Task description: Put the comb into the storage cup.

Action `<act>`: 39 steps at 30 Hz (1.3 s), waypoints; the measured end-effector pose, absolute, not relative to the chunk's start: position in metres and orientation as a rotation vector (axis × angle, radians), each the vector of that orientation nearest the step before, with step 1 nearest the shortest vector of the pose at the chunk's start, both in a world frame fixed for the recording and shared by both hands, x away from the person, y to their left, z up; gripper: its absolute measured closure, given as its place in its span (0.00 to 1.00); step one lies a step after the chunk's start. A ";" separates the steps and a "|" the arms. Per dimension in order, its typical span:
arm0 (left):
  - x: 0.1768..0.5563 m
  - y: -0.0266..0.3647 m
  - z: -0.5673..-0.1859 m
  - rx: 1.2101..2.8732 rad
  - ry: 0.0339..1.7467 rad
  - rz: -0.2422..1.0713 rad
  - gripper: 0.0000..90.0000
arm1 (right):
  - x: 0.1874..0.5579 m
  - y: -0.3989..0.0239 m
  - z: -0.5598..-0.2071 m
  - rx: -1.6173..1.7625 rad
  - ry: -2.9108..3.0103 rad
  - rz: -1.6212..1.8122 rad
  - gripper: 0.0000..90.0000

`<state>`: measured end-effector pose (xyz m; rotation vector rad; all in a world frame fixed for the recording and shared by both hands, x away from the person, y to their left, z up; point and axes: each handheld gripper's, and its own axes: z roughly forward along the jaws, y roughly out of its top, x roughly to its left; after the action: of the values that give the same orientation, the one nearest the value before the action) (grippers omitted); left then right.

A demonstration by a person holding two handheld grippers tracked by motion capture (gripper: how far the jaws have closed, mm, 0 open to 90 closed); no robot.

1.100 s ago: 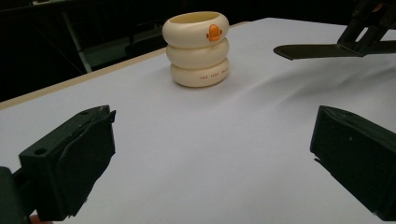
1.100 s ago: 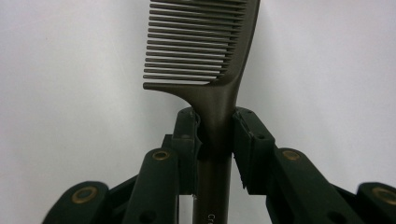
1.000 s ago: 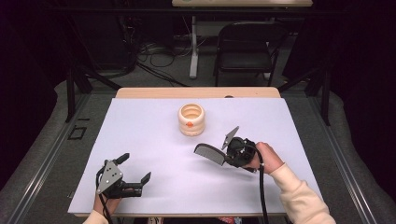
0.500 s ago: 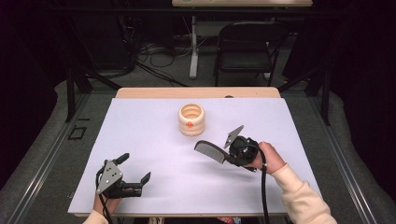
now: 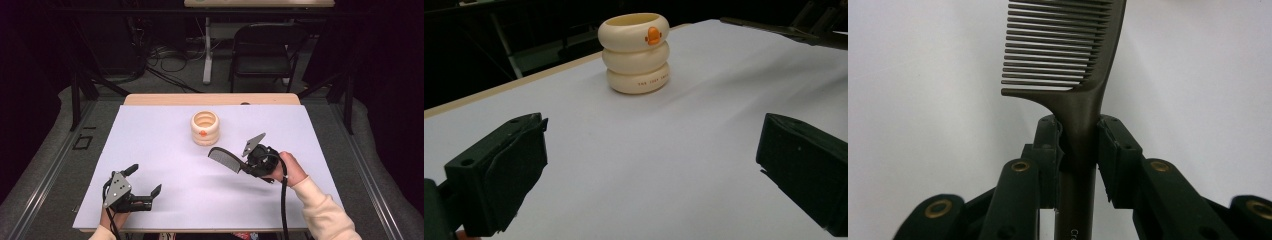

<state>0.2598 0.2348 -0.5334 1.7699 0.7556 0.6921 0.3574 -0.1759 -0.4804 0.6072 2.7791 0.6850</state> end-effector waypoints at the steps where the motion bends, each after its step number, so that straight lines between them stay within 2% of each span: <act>1: 0.260 0.235 -0.533 1.769 0.756 0.693 0.00 | 0.357 -0.176 -0.480 0.615 2.776 0.686 0.79; 39: 0.261 0.234 -0.534 1.771 0.756 0.689 0.00 | 0.359 -0.182 -0.477 0.642 2.710 0.866 0.79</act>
<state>0.2609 0.2341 -0.5335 1.7709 0.7560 0.6890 0.3587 -0.1824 -0.4775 0.6423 2.7099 0.8663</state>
